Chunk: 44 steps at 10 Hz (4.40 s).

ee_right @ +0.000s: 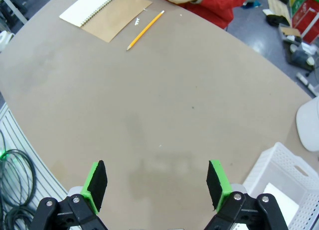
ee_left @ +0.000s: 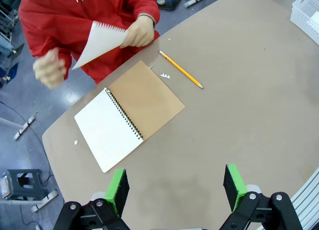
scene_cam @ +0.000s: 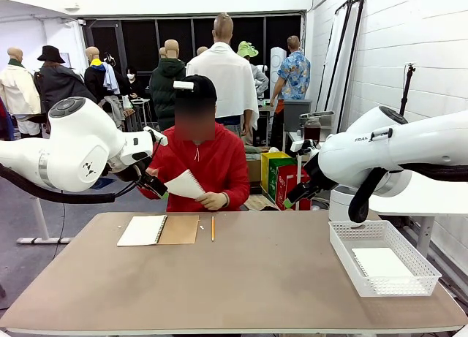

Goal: Sort the paper based on its condition.
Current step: If a person hands you a paper, place it in the Organizing basket , and if it's crumpled, put it in the Trash can.

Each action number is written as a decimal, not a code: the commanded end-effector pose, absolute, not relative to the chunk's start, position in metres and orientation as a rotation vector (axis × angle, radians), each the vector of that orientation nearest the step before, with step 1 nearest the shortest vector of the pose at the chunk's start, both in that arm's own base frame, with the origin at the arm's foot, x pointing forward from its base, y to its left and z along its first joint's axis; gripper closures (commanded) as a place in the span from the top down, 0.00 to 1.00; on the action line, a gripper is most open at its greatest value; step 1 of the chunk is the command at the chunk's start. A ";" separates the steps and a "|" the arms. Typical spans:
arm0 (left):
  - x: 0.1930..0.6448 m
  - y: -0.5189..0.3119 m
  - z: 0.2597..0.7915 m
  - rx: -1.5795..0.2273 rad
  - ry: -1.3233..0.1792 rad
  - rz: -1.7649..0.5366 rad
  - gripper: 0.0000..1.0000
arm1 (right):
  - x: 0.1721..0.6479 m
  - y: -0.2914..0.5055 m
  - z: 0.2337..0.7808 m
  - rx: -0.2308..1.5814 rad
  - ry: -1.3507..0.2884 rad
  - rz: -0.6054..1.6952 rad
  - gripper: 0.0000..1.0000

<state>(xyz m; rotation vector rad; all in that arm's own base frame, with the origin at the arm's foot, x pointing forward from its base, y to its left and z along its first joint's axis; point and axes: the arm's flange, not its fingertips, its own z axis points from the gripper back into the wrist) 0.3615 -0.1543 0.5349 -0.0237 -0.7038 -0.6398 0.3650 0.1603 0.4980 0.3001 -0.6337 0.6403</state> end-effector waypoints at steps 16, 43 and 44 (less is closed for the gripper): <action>0.362 -0.153 0.535 -0.024 -0.701 -0.638 1.00 | 0.364 0.161 0.498 0.295 -0.631 0.644 1.00; 0.362 -0.153 0.535 -0.024 -0.701 -0.638 1.00 | 0.364 0.161 0.498 0.295 -0.631 0.644 1.00; 0.362 -0.153 0.535 -0.024 -0.701 -0.638 1.00 | 0.364 0.161 0.498 0.295 -0.631 0.644 1.00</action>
